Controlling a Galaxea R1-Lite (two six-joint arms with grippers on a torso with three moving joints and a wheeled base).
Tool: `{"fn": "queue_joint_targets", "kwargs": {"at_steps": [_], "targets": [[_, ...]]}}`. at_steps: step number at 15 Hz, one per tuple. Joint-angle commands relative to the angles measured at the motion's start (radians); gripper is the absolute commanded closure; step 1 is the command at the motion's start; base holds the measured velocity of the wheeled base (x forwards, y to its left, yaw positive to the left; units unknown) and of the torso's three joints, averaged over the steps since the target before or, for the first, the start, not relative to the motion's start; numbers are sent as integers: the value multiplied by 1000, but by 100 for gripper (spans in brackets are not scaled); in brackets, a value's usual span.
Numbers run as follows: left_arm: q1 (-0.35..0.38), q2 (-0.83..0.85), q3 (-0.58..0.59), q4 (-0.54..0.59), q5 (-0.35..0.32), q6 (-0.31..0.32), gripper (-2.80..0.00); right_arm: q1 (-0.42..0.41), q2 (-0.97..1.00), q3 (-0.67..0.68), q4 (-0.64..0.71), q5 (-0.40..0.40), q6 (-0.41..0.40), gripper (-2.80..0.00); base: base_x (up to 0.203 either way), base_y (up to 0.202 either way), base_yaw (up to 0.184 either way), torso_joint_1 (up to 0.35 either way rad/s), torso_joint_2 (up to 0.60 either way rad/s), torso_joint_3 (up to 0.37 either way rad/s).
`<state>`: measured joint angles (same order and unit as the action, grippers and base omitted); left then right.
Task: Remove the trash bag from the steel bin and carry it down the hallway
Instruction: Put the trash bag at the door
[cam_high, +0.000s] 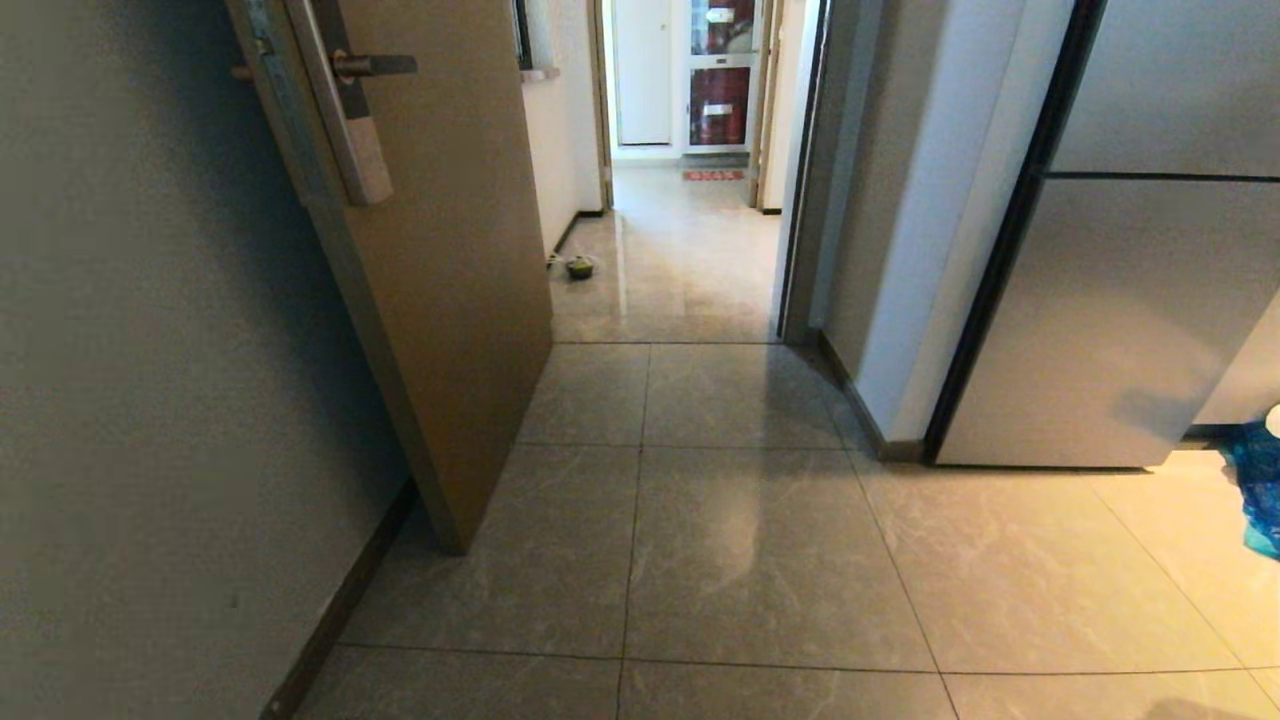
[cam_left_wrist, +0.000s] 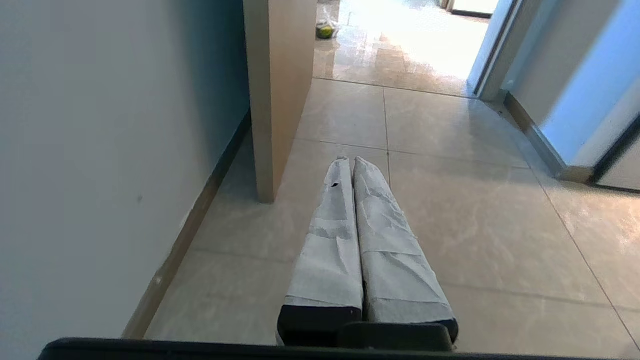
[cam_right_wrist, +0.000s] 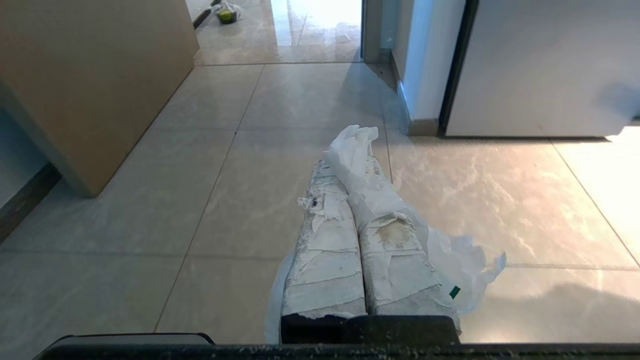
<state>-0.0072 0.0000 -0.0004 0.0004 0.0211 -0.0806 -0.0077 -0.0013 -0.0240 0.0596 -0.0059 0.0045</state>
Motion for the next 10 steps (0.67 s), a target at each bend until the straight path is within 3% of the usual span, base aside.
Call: {"fn": "queue_joint_targets", "kwargs": {"at_steps": [1,10], "targets": [[0,0,0,0,0,-1,0,0,0,-1,0,0,0,0,191,0,5,2,2,2],[0,0,0,0,0,-1,0,0,0,-1,0,0,0,0,192,0,1,3,3,4]]}}
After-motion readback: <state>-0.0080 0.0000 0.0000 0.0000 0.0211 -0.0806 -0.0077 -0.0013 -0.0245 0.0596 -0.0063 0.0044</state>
